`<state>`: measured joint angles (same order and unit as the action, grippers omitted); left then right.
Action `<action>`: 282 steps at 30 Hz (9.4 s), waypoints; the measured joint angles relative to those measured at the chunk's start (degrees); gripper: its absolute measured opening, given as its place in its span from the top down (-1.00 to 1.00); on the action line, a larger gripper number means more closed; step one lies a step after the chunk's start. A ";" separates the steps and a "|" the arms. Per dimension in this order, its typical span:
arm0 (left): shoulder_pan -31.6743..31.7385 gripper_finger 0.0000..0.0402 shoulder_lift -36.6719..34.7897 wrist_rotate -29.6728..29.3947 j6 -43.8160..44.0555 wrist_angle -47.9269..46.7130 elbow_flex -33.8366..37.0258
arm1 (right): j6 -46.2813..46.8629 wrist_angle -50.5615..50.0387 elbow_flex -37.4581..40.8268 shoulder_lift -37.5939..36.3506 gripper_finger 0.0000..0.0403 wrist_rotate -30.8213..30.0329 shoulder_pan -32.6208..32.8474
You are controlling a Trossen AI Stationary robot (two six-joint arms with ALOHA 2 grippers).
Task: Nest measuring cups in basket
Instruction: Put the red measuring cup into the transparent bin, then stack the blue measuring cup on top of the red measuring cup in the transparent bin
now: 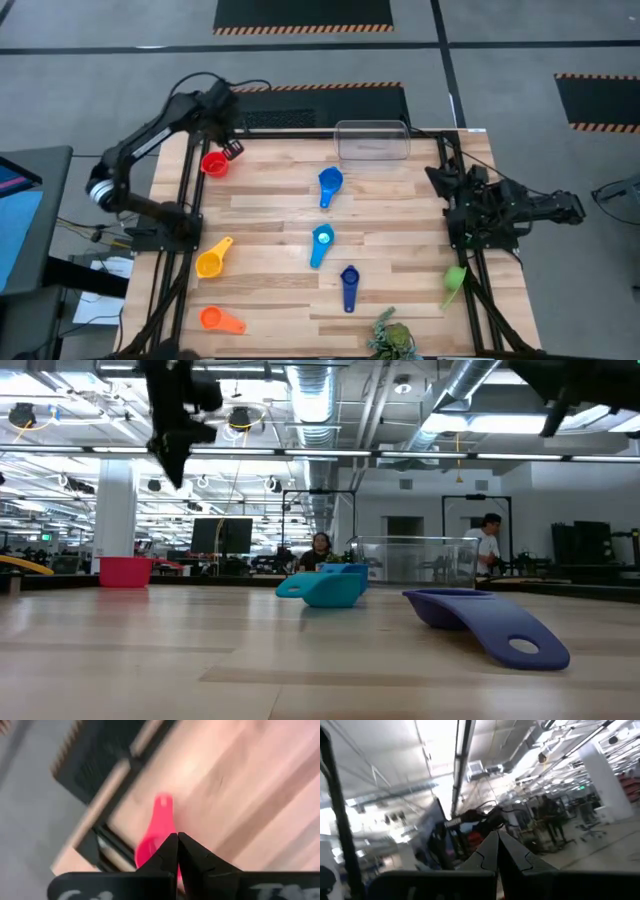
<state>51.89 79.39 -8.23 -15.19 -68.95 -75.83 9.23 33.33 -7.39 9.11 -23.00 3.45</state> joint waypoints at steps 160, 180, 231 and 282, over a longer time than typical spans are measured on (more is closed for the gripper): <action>-27.73 0.73 59.59 8.77 -38.89 22.97 -55.87 | 5.78 -43.79 -37.60 37.34 0.87 -54.47 23.00; -27.77 0.68 59.57 5.88 -38.05 22.95 -55.87 | 5.84 -43.57 -37.60 37.34 0.87 -54.49 23.97; -35.31 0.68 39.42 1.21 7.45 -17.28 -21.44 | 6.39 -43.49 -37.64 37.32 0.87 -50.29 25.19; -33.81 0.18 7.11 2.77 -17.21 61.98 18.38 | 7.90 -43.66 -37.64 37.34 0.87 -50.29 23.44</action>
<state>18.08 86.50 -5.46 -32.40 -6.97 -57.46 17.12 -10.32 -45.04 46.45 -73.30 26.89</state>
